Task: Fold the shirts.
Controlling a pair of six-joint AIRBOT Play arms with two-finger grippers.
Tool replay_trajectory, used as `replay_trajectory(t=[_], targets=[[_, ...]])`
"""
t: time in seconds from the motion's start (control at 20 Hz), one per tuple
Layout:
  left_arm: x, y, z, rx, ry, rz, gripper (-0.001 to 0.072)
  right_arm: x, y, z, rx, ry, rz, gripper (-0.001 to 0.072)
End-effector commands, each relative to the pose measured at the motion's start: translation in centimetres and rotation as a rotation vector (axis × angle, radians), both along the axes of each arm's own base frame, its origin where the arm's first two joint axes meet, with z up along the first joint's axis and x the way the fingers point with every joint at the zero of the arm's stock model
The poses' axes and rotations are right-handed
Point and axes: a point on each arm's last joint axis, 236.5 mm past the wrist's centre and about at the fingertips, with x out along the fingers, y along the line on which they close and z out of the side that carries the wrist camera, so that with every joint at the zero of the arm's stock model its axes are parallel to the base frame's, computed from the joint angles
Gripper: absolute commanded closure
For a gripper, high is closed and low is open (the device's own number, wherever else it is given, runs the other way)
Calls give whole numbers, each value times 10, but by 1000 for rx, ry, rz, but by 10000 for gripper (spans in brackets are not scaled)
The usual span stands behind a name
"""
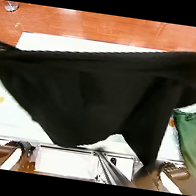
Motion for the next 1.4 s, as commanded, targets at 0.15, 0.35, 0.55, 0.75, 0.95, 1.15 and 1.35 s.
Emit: replay_trajectory(t=[0.15, 0.35, 0.55, 0.75, 0.95, 1.15, 1.35], targets=[[112, 16, -112, -81, 189, 156, 684, 122, -6, -140, -118, 241, -127, 684], [181, 18, -167, -100, 251, 232, 684, 215, 3, -211, -69, 283, -244, 684], [233, 10, -215, -167, 304, 306, 684, 288, 24, -250, 152, 356, -322, 684], [237, -7, -263, -184, 443, 283, 228, 318, 28, -254, 464, 513, -364, 323], [193, 33, -297, -68, 654, 231, 4, 286, -44, -247, 459, 629, -353, 86], [120, 100, -338, 6, 922, 278, 6, 187, -179, -287, 26, 816, -518, 86], [49, 98, -386, -91, 1020, 305, 7, 125, -223, -329, 121, 789, -744, 87]])
